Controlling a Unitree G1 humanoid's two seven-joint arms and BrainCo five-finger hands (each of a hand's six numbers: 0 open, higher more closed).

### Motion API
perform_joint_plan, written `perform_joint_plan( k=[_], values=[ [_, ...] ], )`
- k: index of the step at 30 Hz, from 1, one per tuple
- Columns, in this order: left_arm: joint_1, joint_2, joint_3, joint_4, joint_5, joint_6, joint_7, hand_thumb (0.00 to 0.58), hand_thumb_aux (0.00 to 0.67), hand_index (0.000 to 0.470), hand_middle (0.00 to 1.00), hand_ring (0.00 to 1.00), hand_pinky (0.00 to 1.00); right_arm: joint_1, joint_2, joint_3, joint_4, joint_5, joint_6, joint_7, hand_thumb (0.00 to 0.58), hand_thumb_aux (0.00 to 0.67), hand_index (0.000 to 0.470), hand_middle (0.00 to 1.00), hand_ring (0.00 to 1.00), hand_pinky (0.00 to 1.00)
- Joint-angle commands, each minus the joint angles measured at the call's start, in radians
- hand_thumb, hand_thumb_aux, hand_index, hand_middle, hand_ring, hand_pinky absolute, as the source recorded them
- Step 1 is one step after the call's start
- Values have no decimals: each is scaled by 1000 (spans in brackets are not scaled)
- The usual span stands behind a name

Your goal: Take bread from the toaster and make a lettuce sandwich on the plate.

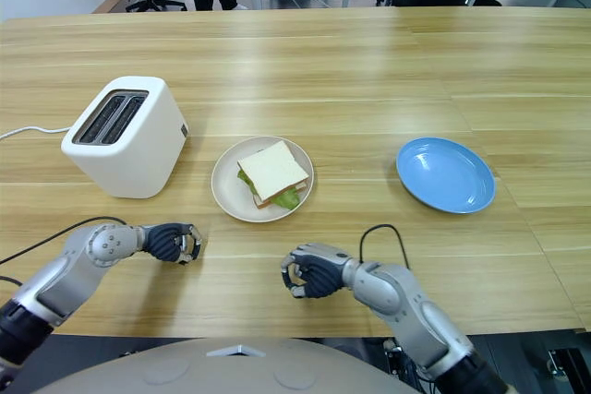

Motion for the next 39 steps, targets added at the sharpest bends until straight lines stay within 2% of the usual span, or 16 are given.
perform_joint_plan(
  k=[1,6,15,17,18,19,20,21,22,23,24,25,28,31,35,39],
  values=[
    [-58,-66,-66,150,63,-13,13,580,670,460,1000,1000,1000,-94,72,48,190,-31,-23,-41,580,670,460,1000,1000,1000],
    [-205,-210,-83,365,93,-79,113,580,670,460,1000,1000,1000,-267,160,66,485,-80,-76,-164,580,670,460,1000,1000,1000],
    [-479,-442,-49,819,101,-192,351,580,670,460,1000,1000,1000,-567,212,63,945,-155,-135,-431,580,670,460,1000,1000,1000],
    [-538,-477,-27,919,94,-211,431,549,515,354,1000,1000,1000,-637,224,66,1041,-175,-154,-528,580,670,460,1000,1000,1000],
    [-560,-490,-14,957,88,-219,464,500,420,289,965,965,965,-665,226,76,1077,-194,-157,-570,580,670,460,1000,1000,1000],
    [-576,-497,-7,986,85,-224,492,480,391,269,855,855,855,-687,227,87,1106,-211,-161,-605,580,670,460,1000,1000,1000],
    [-591,-502,1,1014,84,-226,523,179,113,78,98,98,98,-705,225,101,1126,-232,-169,-644,580,670,460,306,306,306],
    [-599,-502,13,1029,79,-233,551,0,0,0,0,0,0,-714,222,106,1132,-242,-177,-674,500,420,289,0,0,0],
    [-603,-501,23,1036,73,-241,571,0,0,0,0,0,0,-718,218,106,1131,-248,-185,-696,445,347,238,0,0,0],
    [-600,-497,37,1027,64,-251,585,0,0,0,0,0,0,-715,208,102,1114,-252,-192,-716,251,166,114,0,0,0],
    [-591,-491,53,1008,53,-263,598,0,0,0,0,0,0,-706,194,94,1085,-254,-196,-728,251,166,114,0,0,0],
    [-578,-486,74,977,39,-282,614,0,0,0,0,0,0,-689,173,83,1040,-255,-201,-738,0,0,0,0,0,0],
    [-508,-499,188,825,-71,-406,671,0,0,0,0,0,0,-594,110,0,844,-175,-236,-722,0,0,0,0,0,0],
    [-416,-562,315,654,-212,-474,717,0,0,0,0,0,0,-471,79,-129,622,-4,-275,-676,0,0,0,0,0,0],
    [-337,-616,385,506,-303,-490,721,0,0,0,0,0,0,-349,97,-290,402,209,-262,-638,0,0,0,0,0,0],
    [-322,-655,456,449,-409,-490,715,0,0,0,0,0,0,-301,180,-428,309,401,-252,-643,0,0,0,0,0,0]
  ],
)
